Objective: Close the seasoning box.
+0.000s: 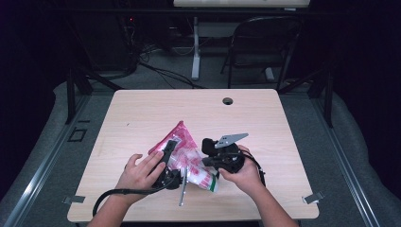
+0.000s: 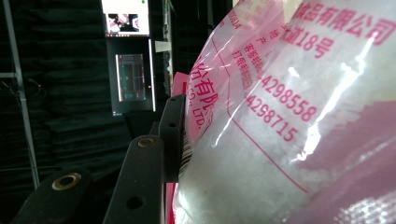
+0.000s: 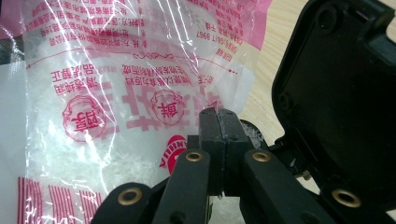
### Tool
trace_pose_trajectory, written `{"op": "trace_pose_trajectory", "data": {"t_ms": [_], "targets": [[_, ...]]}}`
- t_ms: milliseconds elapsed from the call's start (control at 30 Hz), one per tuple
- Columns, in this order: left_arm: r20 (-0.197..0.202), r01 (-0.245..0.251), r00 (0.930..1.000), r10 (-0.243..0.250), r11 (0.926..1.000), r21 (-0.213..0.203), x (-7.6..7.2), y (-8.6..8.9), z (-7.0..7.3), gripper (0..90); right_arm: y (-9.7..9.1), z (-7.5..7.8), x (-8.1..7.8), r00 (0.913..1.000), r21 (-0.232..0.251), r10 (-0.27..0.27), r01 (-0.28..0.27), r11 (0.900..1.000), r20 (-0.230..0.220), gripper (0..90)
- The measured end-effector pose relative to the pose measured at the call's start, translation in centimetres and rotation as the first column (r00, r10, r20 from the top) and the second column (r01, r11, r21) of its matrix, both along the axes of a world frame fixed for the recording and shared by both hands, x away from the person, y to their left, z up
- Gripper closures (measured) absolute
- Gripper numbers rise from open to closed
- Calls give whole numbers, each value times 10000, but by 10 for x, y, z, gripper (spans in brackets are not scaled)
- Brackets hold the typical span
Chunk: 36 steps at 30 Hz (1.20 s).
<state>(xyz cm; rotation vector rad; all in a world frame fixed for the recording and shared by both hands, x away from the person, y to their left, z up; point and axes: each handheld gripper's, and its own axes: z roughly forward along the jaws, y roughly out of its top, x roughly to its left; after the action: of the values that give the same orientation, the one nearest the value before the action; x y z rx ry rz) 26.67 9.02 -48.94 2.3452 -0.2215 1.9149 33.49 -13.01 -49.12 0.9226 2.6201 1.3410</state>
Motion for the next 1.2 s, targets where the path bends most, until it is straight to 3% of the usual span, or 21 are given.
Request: {"op": "trace_pose_trajectory", "data": {"t_ms": [400, 967, 1200], "targets": [[-389, -270, 9989, 254, 9989, -389, -1, 7, -8, 660, 1, -1, 0, 10000, -10, 43, -43, 10000, -11, 900], [-488, -405, 9981, 365, 9955, -855, -1, 14, -15, 658, 1, 2, -2, 10000, 33, 49, -49, 10000, 42, 900], [-808, -592, 9955, 503, 9920, -1111, -1, 18, -22, 657, 1, 3, -2, 9999, 29, 123, -123, 9999, 91, 900]]}}
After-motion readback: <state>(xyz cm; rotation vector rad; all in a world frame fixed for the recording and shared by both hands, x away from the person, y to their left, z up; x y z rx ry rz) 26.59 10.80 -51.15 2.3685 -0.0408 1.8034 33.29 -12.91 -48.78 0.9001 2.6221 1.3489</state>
